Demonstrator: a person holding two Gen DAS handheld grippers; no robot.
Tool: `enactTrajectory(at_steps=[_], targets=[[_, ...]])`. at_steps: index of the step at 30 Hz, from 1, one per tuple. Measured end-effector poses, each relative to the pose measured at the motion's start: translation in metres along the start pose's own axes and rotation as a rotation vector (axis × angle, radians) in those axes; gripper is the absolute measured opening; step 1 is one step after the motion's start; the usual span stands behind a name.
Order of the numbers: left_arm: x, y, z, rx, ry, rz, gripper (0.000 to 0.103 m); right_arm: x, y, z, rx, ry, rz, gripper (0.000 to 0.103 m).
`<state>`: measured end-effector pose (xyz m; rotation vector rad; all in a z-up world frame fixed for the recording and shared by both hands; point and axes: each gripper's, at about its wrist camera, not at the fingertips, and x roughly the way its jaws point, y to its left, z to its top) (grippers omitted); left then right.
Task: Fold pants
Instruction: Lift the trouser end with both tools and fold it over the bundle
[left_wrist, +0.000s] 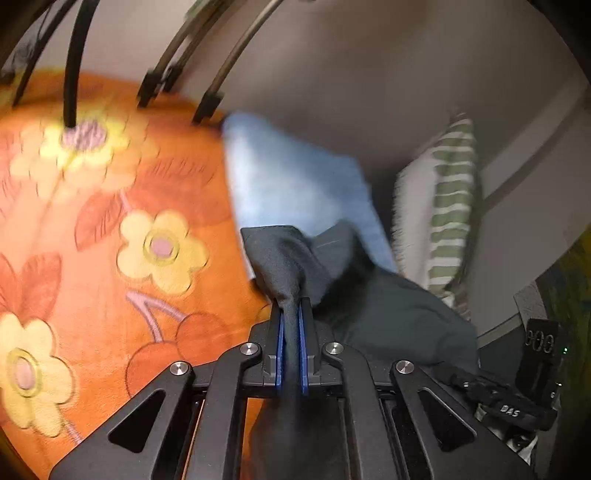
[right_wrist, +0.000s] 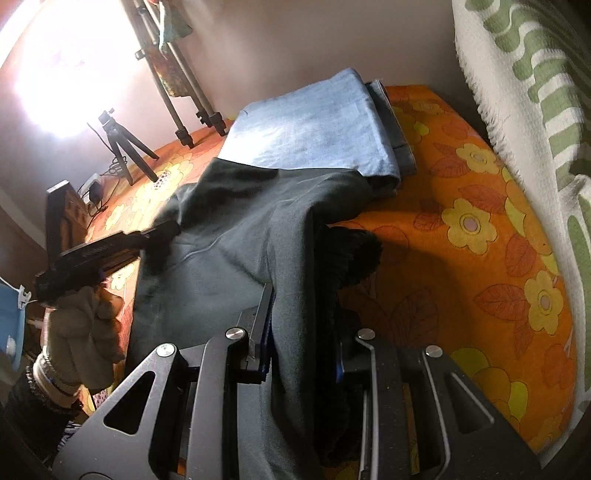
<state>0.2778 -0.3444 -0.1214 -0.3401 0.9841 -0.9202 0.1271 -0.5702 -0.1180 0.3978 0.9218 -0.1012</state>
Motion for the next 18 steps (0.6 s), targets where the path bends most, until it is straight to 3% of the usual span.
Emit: enactTrajectory(at_steps=[9,18], targets=[[-0.041,-0.037,0.025,0.082,-0.109,-0.048,0.004,-0.041,0.025,0.012,-0.072,-0.121,-0.018,0.025],[-0.05,-0.059,0.086,0.149,-0.203,-0.031,0.004,-0.056,0.039,0.061,-0.115,-0.224,0.002,0.025]])
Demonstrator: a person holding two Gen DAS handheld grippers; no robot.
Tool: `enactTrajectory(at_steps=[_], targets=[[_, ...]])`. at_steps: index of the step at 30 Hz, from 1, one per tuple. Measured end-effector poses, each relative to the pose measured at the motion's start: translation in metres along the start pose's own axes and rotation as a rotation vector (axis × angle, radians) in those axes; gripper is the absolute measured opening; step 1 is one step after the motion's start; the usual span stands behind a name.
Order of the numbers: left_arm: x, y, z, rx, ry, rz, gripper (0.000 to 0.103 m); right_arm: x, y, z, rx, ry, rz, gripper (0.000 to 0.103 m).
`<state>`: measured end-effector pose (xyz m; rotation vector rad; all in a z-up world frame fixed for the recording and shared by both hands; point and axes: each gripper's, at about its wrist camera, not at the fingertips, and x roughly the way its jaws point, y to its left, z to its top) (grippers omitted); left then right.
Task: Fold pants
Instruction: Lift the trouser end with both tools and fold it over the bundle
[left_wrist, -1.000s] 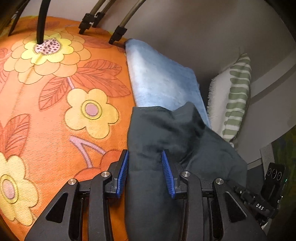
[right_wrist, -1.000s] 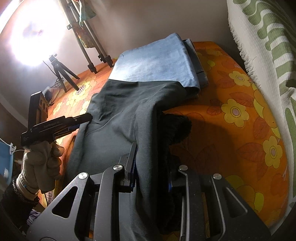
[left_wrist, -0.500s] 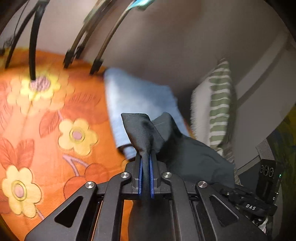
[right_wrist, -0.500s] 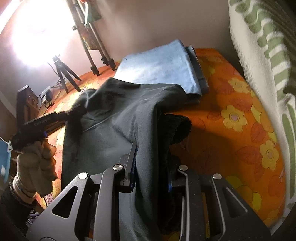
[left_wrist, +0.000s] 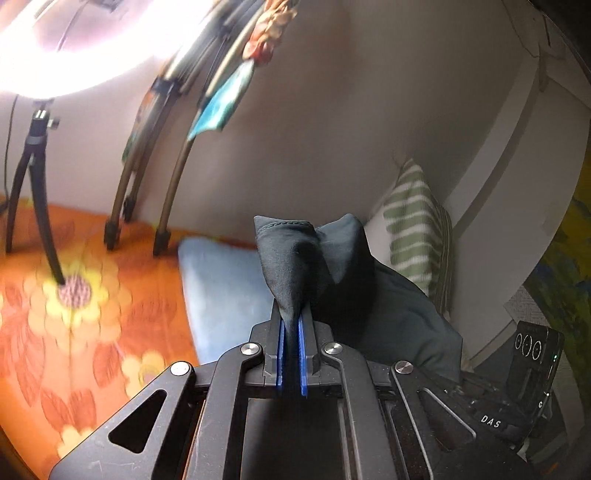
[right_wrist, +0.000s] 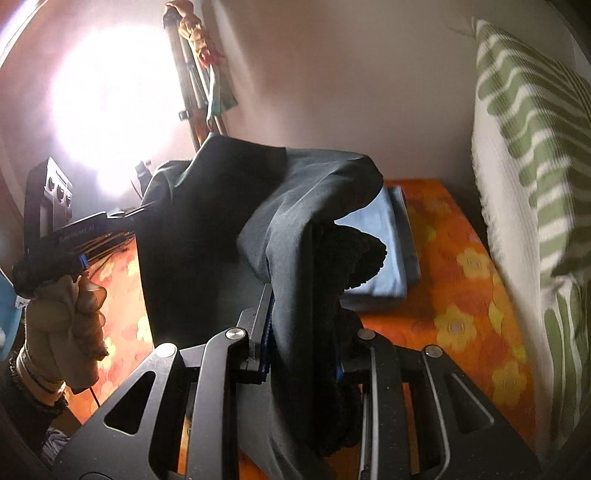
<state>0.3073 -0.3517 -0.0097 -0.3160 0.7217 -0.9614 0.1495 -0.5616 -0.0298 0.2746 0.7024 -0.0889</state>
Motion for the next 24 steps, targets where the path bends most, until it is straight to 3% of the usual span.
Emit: enactTrajectory(at_steps=[10,24], targets=[[0.039,0.001,0.049,0.055,-0.044,0.034,0.004,0.048,-0.026,0.069,0.003,-0.017,0.013,0.025],[0.104,0.027,0.064,0.071,-0.041,0.107,0.004,0.125,-0.06,0.104,-0.025,0.031,-0.013,0.025]])
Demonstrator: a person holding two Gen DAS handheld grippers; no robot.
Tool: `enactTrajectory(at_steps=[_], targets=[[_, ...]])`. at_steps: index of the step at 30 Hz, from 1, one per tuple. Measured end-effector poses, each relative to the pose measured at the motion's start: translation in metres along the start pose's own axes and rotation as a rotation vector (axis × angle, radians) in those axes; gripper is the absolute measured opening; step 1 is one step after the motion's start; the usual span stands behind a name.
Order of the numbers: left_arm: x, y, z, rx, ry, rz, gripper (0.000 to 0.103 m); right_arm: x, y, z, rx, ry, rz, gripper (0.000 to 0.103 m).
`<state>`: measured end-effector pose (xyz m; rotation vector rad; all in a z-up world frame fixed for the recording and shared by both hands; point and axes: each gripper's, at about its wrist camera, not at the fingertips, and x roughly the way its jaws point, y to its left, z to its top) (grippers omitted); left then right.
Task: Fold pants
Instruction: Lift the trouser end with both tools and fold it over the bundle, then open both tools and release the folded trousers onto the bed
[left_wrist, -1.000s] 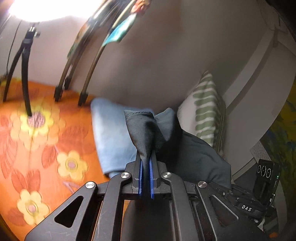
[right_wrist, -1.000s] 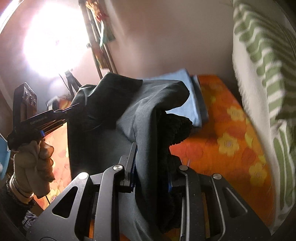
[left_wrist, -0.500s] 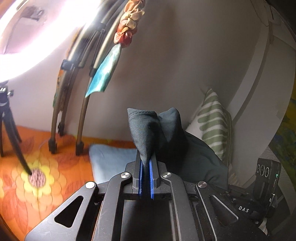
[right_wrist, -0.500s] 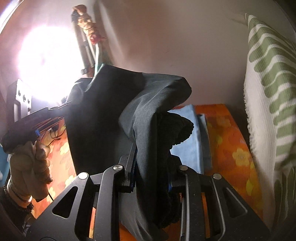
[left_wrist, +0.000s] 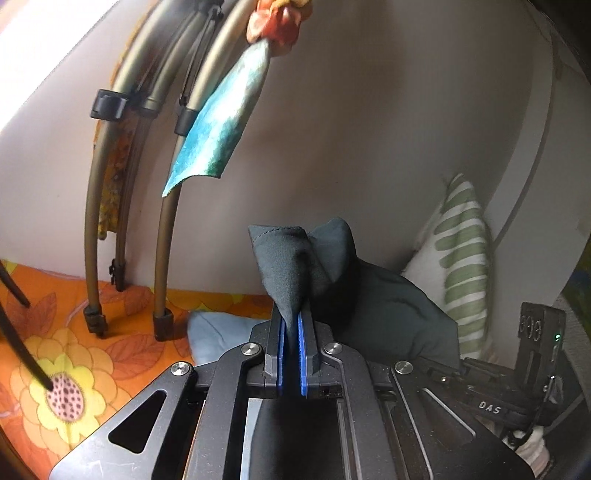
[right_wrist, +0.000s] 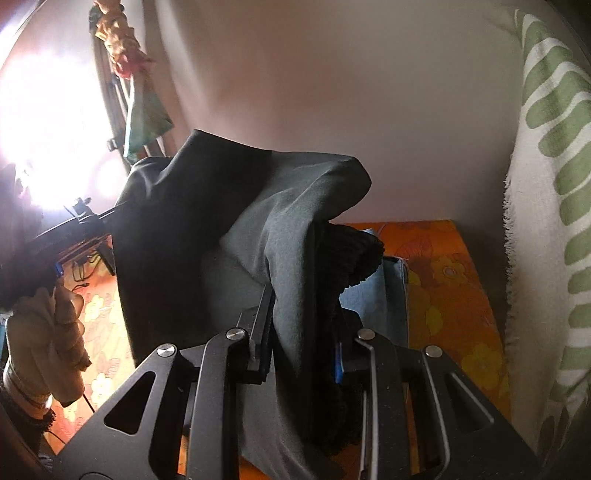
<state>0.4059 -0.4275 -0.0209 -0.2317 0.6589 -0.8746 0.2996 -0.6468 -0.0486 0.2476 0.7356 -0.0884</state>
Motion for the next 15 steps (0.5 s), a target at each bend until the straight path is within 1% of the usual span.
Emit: enactTrajectory(at_steps=[2,7,15], targets=[[0.011,0.001,-0.001,0.016,0.004,0.022,0.004,0.009,-0.003,0.001,0.001,0.005,0.0,0.025],[0.037,0.011,-0.008,0.009,0.033,0.055,0.004,0.037,-0.014,0.001,-0.002,0.027,-0.008,0.025],[0.06,0.012,-0.02,0.049,0.092,0.095,0.004,0.068,-0.029,-0.007,-0.002,0.059,-0.031,0.026]])
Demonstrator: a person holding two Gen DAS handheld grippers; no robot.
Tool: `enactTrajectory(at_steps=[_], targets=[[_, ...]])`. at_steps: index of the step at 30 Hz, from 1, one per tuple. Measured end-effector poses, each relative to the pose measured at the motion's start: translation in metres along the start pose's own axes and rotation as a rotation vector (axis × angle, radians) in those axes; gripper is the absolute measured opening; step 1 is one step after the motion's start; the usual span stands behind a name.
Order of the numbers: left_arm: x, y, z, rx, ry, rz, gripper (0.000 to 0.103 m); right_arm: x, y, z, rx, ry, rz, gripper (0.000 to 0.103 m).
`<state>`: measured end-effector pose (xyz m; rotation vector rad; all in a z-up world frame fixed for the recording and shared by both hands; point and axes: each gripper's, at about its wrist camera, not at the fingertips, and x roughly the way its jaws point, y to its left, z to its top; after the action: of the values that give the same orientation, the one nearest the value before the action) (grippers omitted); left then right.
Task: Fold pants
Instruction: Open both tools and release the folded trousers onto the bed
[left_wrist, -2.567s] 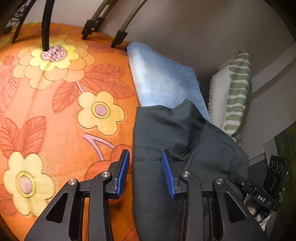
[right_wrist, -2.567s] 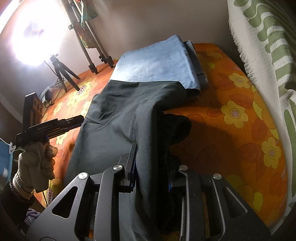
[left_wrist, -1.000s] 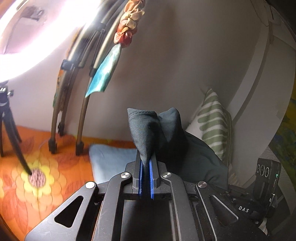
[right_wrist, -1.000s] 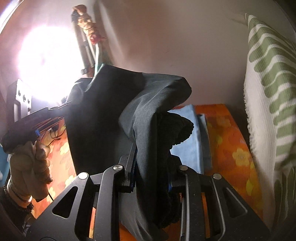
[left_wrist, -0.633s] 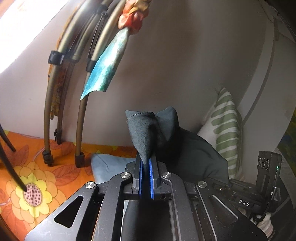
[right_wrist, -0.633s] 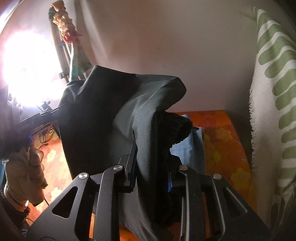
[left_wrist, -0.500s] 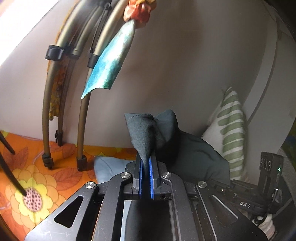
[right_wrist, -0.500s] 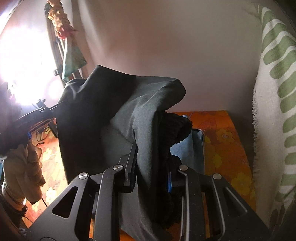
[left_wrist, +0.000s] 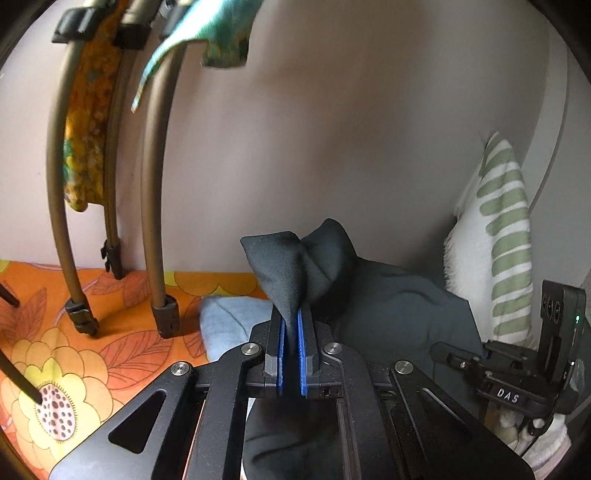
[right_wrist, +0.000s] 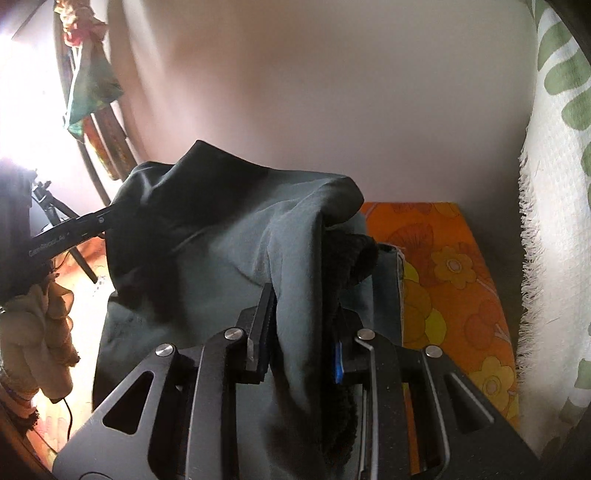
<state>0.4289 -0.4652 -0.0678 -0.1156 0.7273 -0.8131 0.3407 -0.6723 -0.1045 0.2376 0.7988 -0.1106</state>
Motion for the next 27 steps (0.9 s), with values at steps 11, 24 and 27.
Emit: enactTrajectory(at_steps=[11,24,27], targets=[[-0.005,0.001,0.001,0.007,0.038,0.063,0.024,-0.009,-0.012,0.0,0.023,-0.006,-0.126,0.055],[-0.067,-0.018,-0.025,0.048,0.057,0.024,0.037,-0.069,0.011,-0.047,-0.017,0.002,-0.138,0.056],[-0.09,-0.025,-0.033,0.072,0.048,0.029,0.042,-0.088,0.017,-0.056,-0.001,-0.011,-0.133,0.056]])
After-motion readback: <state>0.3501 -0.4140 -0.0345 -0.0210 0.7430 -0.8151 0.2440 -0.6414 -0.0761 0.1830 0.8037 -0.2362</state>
